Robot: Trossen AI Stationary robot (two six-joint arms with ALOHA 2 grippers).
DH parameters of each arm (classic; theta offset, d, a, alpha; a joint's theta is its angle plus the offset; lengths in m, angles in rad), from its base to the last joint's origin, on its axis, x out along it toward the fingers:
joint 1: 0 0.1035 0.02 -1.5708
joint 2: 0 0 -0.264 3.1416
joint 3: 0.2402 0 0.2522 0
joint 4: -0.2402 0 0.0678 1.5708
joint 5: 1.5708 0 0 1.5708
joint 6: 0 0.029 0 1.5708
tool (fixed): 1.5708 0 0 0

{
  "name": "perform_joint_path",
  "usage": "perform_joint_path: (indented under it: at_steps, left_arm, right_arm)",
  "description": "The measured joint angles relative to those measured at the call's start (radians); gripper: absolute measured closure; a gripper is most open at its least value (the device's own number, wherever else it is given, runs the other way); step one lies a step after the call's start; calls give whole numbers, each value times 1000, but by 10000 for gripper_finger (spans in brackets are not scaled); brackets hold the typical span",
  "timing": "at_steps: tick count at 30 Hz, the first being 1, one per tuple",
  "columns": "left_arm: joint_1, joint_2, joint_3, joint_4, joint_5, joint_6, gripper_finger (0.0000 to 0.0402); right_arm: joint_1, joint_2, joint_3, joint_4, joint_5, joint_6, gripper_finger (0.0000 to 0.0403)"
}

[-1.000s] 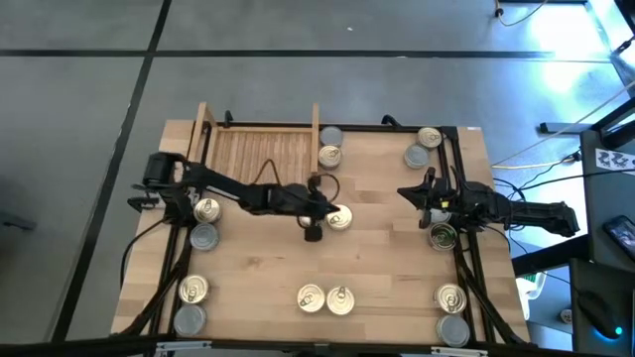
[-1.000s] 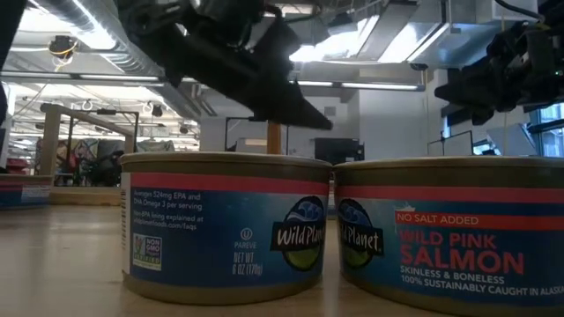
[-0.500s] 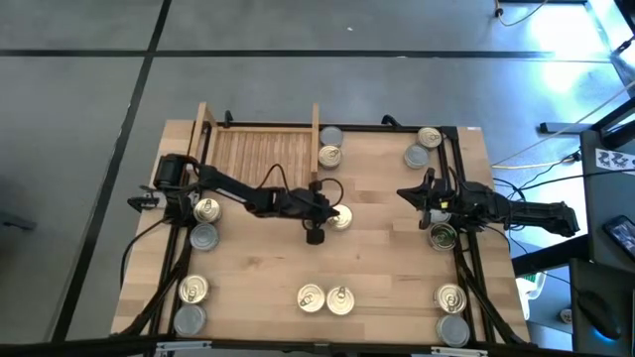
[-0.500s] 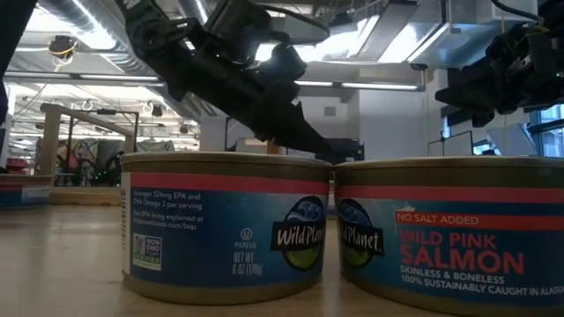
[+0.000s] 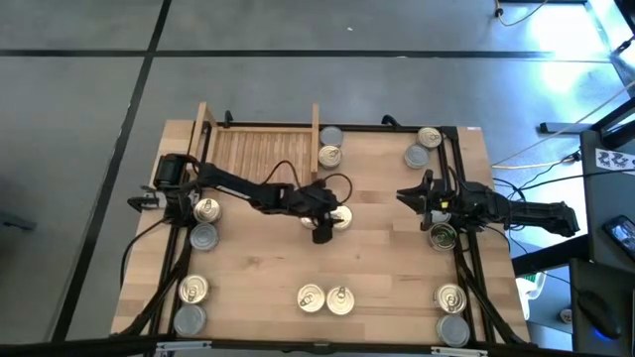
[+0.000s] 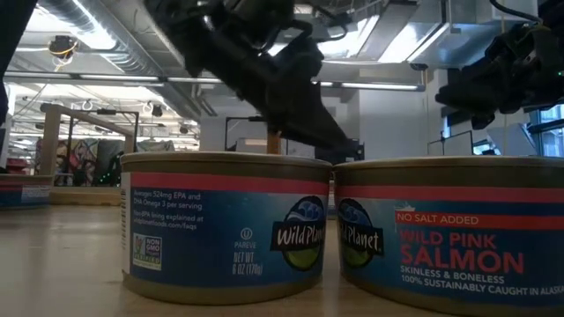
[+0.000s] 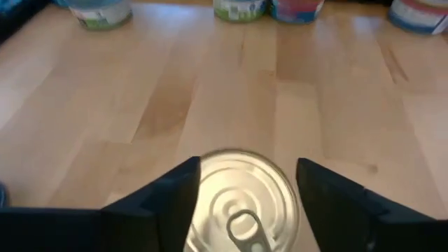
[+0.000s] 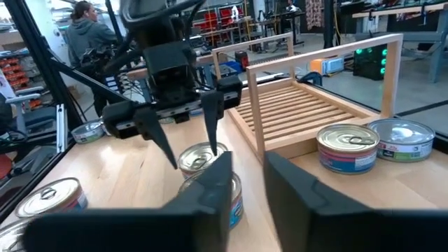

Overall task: Stack canned seafood by type on shelf
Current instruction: Put the blue tuna can on the shelf

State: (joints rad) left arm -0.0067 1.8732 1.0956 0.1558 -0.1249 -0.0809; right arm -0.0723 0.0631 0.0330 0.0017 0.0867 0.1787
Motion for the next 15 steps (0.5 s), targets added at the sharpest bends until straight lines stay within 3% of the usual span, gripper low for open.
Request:
perform_joint_path:
  at_steps: [7,15]
  left_arm:
    - [21,6,41,-68,-64,76,149]
    - [26,80,41,-59,4,102,166]
  right_arm:
    - [0,54,-1,7,8,-1,227]
    - [0,252,-1,210,-1,-52,203]
